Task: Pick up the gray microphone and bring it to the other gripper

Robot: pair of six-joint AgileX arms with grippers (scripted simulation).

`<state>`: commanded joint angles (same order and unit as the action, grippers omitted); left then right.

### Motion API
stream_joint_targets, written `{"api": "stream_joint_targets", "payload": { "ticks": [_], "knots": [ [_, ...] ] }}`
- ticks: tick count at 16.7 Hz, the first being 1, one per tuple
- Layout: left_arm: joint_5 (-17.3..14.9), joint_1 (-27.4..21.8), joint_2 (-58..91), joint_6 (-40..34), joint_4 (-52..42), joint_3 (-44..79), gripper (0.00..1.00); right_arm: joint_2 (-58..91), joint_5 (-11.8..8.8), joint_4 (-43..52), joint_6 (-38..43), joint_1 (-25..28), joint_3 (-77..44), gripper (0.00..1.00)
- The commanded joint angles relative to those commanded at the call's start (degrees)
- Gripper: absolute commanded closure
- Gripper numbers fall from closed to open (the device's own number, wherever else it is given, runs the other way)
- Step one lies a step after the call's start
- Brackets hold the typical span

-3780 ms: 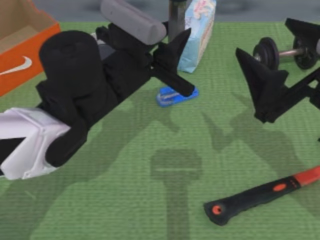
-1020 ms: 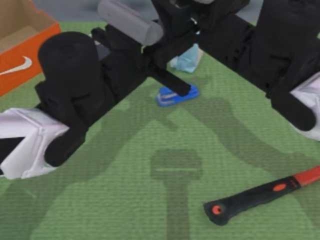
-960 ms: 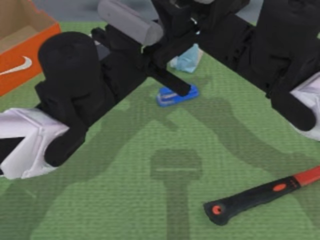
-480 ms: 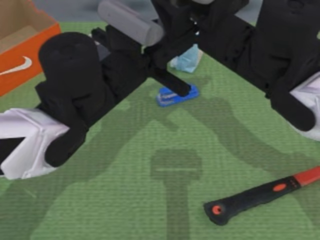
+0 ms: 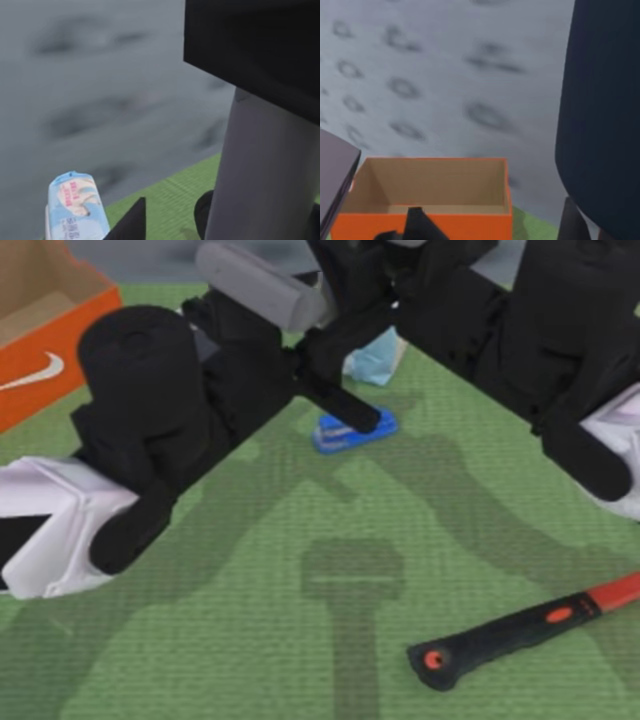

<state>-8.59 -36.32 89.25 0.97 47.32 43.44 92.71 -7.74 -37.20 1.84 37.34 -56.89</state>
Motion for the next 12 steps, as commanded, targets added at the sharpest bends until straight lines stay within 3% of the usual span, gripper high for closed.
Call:
{"api": "stream_joint_targets", "payload": {
  "ticks": [6, 8, 12],
  "knots": [
    [0.0, 0.0, 0.0, 0.0, 0.0, 0.0, 0.0, 0.0, 0.0, 0.0, 0.0, 0.0, 0.0, 1.0],
    [1.4, 0.9, 0.4, 1.0, 0.0, -0.8, 0.0, -0.7, 0.7, 0.0, -0.5, -0.3, -0.4, 1.0],
    [0.8, 2.4, -6.2, 1.2, -1.4, -6.4, 0.0, -3.2, -2.1, 0.1, -0.2, -3.0, 2.2, 1.0]
  ]
}}
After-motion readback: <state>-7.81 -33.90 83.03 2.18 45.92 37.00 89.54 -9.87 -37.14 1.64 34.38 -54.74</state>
